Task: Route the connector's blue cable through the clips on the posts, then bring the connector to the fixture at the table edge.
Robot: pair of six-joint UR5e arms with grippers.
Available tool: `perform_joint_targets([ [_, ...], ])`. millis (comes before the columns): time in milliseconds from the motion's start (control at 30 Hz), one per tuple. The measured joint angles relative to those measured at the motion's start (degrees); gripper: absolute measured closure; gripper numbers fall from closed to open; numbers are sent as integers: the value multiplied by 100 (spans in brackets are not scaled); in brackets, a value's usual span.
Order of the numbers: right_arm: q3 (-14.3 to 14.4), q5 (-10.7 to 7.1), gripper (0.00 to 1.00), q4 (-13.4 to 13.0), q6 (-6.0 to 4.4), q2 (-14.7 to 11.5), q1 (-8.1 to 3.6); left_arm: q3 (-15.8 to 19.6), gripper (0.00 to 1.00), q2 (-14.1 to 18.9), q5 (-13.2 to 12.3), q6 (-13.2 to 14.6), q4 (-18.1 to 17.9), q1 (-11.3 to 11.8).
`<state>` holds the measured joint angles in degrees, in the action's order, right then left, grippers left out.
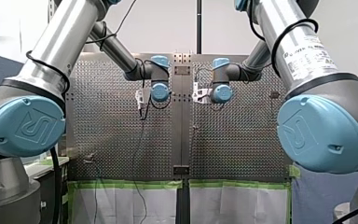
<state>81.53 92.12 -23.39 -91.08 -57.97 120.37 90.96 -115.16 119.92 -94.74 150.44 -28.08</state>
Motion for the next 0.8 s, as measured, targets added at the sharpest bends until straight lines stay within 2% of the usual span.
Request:
perform_joint_targets([
  [167, 0, 0, 100, 13, 1, 0, 0, -1, 100, 0, 42, 0, -2, 4],
  [400, 2, 22, 100, 65, -15, 2, 0, 23, 100, -1, 89, 61, 1, -107],
  [600, 17, 56, 100, 286, -18, 3, 0, 36, 100, -27, 134, 99, 18, -254],
  [800, 179, 105, 100, 451, 2, 4, -21, 50, 100, -230, 204, 100, 17, -376],
])
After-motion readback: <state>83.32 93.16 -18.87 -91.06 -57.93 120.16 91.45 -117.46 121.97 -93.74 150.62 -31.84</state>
